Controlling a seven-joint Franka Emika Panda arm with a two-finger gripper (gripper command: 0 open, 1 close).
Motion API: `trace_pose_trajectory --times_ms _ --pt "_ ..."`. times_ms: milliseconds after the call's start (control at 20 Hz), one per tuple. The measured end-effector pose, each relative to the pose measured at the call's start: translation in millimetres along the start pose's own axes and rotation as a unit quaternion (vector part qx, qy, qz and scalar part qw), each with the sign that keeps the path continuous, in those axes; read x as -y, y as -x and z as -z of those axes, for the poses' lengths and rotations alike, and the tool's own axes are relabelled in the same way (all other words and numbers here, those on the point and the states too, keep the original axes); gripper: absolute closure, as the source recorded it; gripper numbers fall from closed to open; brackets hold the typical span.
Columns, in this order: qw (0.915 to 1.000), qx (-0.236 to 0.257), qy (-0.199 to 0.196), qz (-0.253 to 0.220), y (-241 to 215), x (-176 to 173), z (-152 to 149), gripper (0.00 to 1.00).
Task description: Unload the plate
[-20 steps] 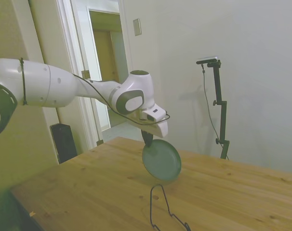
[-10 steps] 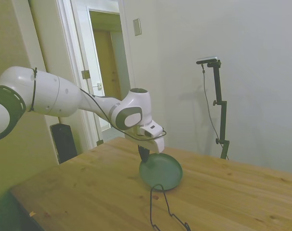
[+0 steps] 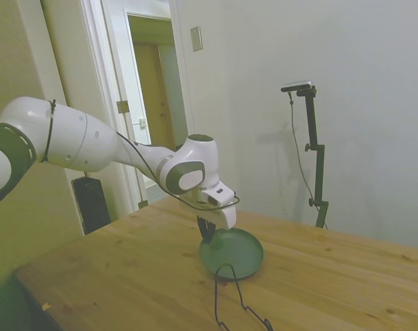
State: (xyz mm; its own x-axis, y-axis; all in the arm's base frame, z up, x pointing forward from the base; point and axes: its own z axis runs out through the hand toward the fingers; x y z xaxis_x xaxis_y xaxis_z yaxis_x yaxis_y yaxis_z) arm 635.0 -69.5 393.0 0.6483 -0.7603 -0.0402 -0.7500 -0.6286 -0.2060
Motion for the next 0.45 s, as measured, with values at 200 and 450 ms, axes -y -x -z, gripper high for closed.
trace_pose_trajectory --times_ms 200,450 --pt "1.0 -0.001 0.001 -0.005 -5 -8 1 0.0" --pt "0.9995 -0.025 -0.019 0.006 -6 -11 49 0.0"
